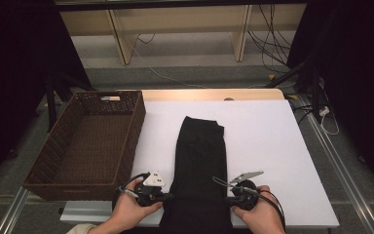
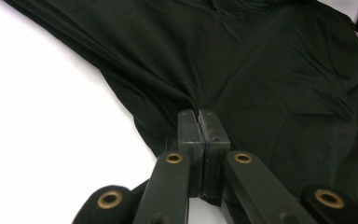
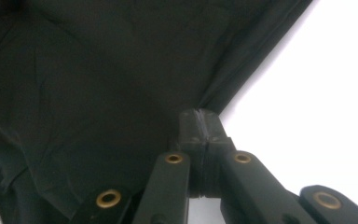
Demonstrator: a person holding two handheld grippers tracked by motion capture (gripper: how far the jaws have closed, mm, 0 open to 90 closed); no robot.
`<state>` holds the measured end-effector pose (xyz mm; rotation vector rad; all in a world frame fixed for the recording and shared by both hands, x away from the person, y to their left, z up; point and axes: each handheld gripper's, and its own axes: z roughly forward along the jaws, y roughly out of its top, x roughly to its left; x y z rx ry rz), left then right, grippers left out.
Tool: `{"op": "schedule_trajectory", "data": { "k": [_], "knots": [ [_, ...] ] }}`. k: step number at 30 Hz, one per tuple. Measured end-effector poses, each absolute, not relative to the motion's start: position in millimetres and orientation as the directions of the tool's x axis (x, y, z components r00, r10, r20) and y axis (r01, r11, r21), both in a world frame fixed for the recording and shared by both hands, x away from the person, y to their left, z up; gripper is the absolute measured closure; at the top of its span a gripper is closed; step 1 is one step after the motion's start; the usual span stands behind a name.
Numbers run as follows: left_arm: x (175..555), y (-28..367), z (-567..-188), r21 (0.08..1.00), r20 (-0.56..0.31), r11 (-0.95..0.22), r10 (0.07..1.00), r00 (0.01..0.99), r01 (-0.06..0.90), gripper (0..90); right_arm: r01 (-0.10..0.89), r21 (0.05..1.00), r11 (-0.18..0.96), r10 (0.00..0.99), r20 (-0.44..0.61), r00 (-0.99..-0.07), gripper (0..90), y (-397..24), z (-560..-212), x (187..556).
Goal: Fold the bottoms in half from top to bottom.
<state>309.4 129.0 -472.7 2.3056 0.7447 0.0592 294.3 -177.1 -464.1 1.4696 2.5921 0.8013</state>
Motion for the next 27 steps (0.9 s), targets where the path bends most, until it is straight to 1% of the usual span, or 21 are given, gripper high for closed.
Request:
{"op": "schedule_trajectory", "data": {
  "k": [6,10,12,13,14,15,16,17,18,19,20,23,26,27],
  "knots": [
    [297,132,-472,0.632,-0.180,-0.601,0.500,0.847,0.489,87.9,0.779,0.428,0.458,0.787,0.212,-0.579,90.0,-177,-463,281],
    [294,132,-471,0.639,-0.176,-0.602,0.490,0.854,0.478,86.7,0.779,0.428,0.458,0.787,0.212,-0.579,89.9,-178,-462,280],
    [296,132,-470,0.661,-0.166,-0.584,0.498,0.851,0.471,79.3,0.780,0.443,0.441,0.789,0.221,-0.572,87.4,-180,-460,281],
    [299,133,-469,0.678,-0.158,-0.569,0.506,0.848,0.466,68.6,0.775,0.473,0.418,0.793,0.225,-0.566,80.0,-182,-458,283],
    [306,134,-467,0.707,-0.144,-0.540,0.521,0.841,0.456,62.6,0.766,0.500,0.405,0.793,0.224,-0.566,74.7,-184,-458,285],
    [309,133,-466,0.719,-0.142,-0.524,0.531,0.835,0.455,57.7,0.754,0.527,0.393,0.794,0.219,-0.567,71.6,-185,-458,287],
    [309,133,-466,0.719,-0.142,-0.524,0.531,0.835,0.455,53.6,0.754,0.527,0.393,0.794,0.219,-0.567,71.6,-185,-458,287],
    [312,133,-466,0.726,-0.141,-0.515,0.537,0.832,0.456,53.6,0.743,0.548,0.383,0.792,0.218,-0.570,68.1,-186,-458,289],
    [315,132,-465,0.732,-0.143,-0.505,0.542,0.828,0.457,49.8,0.729,0.573,0.375,0.790,0.215,-0.575,62.6,-187,-459,291],
    [318,132,-465,0.737,-0.151,-0.493,0.546,0.824,0.462,46.6,0.716,0.591,0.371,0.786,0.211,-0.582,59.5,-188,-459,294],
    [320,131,-465,0.739,-0.156,-0.484,0.552,0.819,0.468,40.0,0.704,0.602,0.375,0.780,0.204,-0.591,56.5,-189,-460,296],
    [326,130,-465,0.742,-0.145,-0.482,0.564,0.813,0.466,37.7,0.686,0.628,0.367,0.782,0.191,-0.593,50.8,-192,-463,301],
    [335,128,-464,0.745,-0.130,-0.482,0.573,0.809,0.461,35.5,0.677,0.645,0.355,0.786,0.186,-0.590,43.3,-194,-463,308],
    [342,125,-461,0.749,-0.125,-0.479,0.576,0.808,0.457,35.3,0.673,0.654,0.346,0.797,0.174,-0.579,38.8,-196,-462,312]
  ]
}}
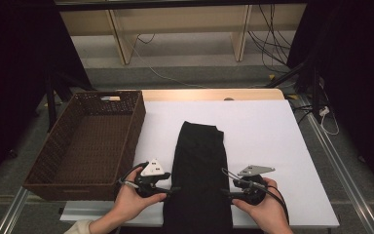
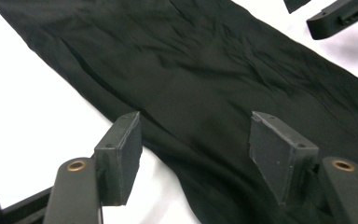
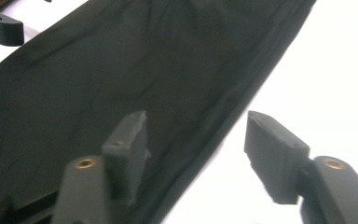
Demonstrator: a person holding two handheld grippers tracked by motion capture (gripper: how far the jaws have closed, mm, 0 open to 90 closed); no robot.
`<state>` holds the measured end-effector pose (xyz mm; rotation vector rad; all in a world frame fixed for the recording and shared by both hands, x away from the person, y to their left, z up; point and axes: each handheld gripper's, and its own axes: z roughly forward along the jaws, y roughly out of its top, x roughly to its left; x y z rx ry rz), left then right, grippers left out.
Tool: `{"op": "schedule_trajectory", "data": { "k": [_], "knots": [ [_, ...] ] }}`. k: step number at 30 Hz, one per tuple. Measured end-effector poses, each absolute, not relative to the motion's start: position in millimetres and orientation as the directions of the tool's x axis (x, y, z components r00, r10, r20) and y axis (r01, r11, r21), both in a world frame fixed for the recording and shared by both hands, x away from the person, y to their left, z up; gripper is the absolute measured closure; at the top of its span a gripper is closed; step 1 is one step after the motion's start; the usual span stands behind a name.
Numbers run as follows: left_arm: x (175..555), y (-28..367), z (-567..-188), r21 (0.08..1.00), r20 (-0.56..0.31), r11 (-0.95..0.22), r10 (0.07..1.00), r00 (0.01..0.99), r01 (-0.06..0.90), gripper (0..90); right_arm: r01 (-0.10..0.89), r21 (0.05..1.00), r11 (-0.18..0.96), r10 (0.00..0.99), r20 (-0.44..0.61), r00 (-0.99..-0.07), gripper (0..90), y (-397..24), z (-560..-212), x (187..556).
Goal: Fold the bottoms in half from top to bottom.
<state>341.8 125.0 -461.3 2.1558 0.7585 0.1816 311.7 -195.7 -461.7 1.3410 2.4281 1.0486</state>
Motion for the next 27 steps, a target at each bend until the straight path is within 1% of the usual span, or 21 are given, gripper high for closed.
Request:
{"op": "schedule_trajectory", "data": {
  "k": [6,15,17,18,21,27],
  "knots": [
    [360,114,-451,0.768,-0.100,-0.465,0.592,0.799,0.441,35.1,0.643,0.695,0.322,0.811,0.148,-0.566,34.2,-198,-455,327],
    [396,96,-439,0.780,-0.073,-0.447,0.630,0.773,0.438,36.1,0.621,0.722,0.304,0.823,0.129,-0.553,34.1,-197,-448,356],
    [405,93,-438,0.782,-0.081,-0.431,0.647,0.759,0.451,37.1,0.620,0.728,0.293,0.829,0.129,-0.544,34.0,-197,-446,364],
    [409,92,-438,0.782,-0.076,-0.428,0.656,0.751,0.453,38.0,0.616,0.732,0.291,0.834,0.121,-0.539,34.0,-196,-444,372],
    [421,88,-437,0.786,-0.066,-0.417,0.677,0.733,0.456,39.1,0.613,0.737,0.284,0.838,0.119,-0.532,34.2,-195,-443,379],
    [444,76,-435,0.804,-0.043,-0.394,0.709,0.704,0.446,43.1,0.615,0.742,0.268,0.856,0.110,-0.505,35.6,-192,-444,406]
  ]
}}
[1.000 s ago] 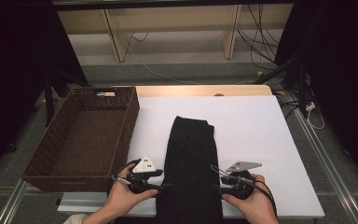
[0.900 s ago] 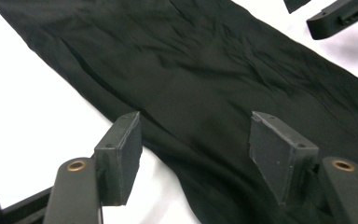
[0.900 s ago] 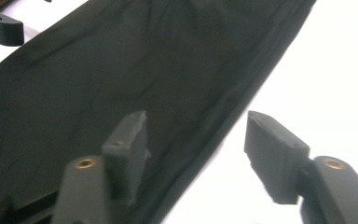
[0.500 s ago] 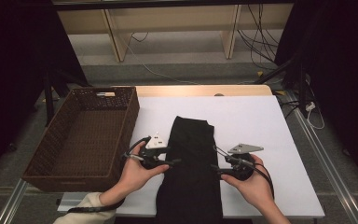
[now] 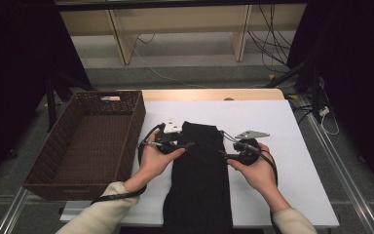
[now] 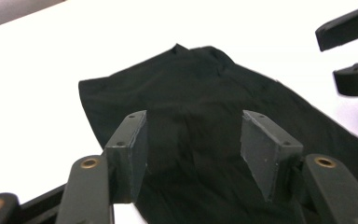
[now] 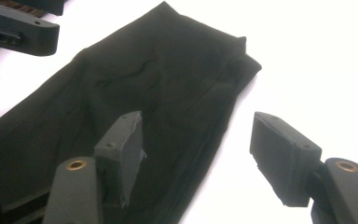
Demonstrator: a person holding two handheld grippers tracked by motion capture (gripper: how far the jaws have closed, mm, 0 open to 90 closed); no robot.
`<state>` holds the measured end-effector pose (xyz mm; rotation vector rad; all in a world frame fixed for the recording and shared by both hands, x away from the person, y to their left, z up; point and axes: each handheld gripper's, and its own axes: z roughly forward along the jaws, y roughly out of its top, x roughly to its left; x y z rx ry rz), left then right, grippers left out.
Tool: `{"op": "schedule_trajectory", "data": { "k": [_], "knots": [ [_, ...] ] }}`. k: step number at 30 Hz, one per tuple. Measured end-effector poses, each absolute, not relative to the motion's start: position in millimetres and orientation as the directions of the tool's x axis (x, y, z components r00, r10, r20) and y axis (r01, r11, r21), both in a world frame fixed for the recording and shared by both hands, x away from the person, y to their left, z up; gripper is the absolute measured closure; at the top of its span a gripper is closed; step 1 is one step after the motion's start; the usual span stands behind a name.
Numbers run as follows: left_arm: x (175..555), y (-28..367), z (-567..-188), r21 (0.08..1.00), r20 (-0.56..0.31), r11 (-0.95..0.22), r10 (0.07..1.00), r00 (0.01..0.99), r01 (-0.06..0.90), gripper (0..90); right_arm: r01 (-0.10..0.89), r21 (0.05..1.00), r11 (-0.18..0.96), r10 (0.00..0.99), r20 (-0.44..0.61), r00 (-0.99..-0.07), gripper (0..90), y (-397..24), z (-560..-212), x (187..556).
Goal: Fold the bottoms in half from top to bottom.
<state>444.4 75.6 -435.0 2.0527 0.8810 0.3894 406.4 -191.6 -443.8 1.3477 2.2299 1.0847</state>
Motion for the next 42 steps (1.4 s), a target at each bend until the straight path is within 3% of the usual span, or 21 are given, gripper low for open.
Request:
{"op": "schedule_trajectory", "data": {
  "k": [10,15,21,30,34,35,42],
  "knots": [
    [482,70,-447,0.778,-0.008,-0.392,0.775,0.631,0.491,45.4,0.643,0.729,0.236,0.879,0.122,-0.461,39.3,-187,-453,447],
    [505,72,-462,0.740,-0.026,-0.380,0.809,0.588,0.556,45.3,0.676,0.705,0.216,0.887,0.148,-0.438,40.8,-183,-463,471],
    [521,76,-475,0.708,-0.112,-0.316,0.832,0.543,0.631,43.1,0.711,0.673,0.202,0.898,0.163,-0.409,41.5,-179,-472,497],
    [527,76,-487,0.686,-0.131,-0.315,0.833,0.538,0.656,44.3,0.729,0.654,0.203,0.911,0.146,-0.385,44.9,-171,-484,515],
    [525,72,-488,0.690,-0.106,-0.338,0.828,0.550,0.641,46.8,0.715,0.648,0.263,0.907,0.086,-0.412,55.7,-164,-483,515],
    [524,71,-489,0.692,-0.104,-0.340,0.826,0.554,0.637,51.7,0.715,0.648,0.263,0.906,0.088,-0.413,63.1,-161,-483,514],
    [520,69,-489,0.700,-0.130,-0.334,0.810,0.572,0.631,68.1,0.734,0.632,0.247,0.898,0.135,-0.419,79.9,-158,-483,513]
  ]
}}
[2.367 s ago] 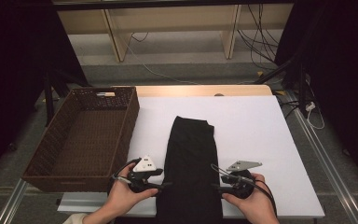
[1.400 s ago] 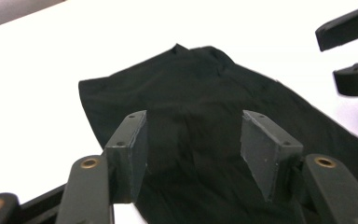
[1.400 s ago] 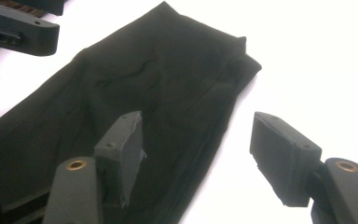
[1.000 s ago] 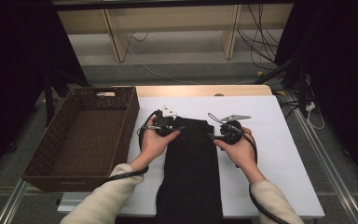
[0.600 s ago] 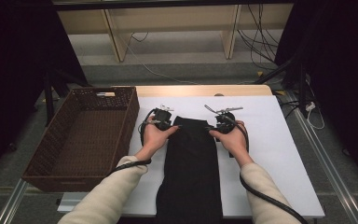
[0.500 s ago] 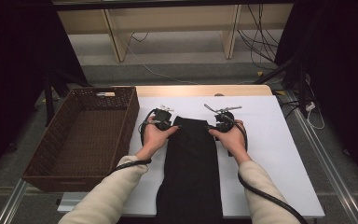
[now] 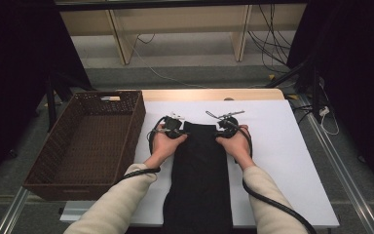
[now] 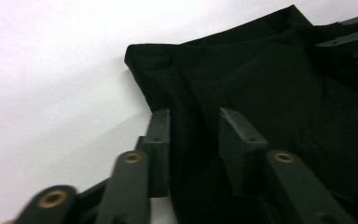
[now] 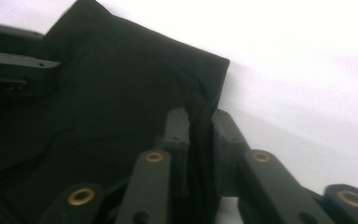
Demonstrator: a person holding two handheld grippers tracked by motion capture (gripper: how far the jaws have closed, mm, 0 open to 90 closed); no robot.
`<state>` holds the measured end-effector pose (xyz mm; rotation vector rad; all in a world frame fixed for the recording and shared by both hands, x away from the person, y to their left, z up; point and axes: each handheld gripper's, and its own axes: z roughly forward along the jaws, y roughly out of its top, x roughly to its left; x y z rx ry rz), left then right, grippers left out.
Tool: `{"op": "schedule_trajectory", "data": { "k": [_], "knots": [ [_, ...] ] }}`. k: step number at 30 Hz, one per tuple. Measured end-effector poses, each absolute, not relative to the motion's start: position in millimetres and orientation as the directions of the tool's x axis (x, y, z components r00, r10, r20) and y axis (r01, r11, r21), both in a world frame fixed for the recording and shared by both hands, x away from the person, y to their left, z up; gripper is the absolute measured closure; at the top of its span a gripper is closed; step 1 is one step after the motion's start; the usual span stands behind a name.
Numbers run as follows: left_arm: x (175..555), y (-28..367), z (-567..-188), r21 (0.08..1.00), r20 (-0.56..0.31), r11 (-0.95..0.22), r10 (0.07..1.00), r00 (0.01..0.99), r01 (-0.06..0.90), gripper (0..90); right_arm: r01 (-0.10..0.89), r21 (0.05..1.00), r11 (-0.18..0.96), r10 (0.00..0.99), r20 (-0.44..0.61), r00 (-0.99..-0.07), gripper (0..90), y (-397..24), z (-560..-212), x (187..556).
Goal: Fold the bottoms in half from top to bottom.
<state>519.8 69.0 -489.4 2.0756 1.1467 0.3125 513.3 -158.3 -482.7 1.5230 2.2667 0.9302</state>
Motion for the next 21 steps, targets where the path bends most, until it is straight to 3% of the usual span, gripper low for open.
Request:
{"op": "schedule_trajectory", "data": {
  "k": [3,12,21],
  "knots": [
    [517,67,-490,0.707,-0.146,-0.325,0.802,0.579,0.628,81.1,0.757,0.615,0.220,0.900,0.172,-0.401,82.6,-159,-482,515],
    [517,68,-489,0.722,-0.128,-0.331,0.799,0.587,0.607,84.1,0.762,0.619,0.189,0.904,0.193,-0.381,84.7,-160,-481,516],
    [520,70,-473,0.771,-0.122,-0.290,0.807,0.578,0.567,84.4,0.716,0.679,0.159,0.913,0.176,-0.369,85.3,-159,-471,518]
  ]
}}
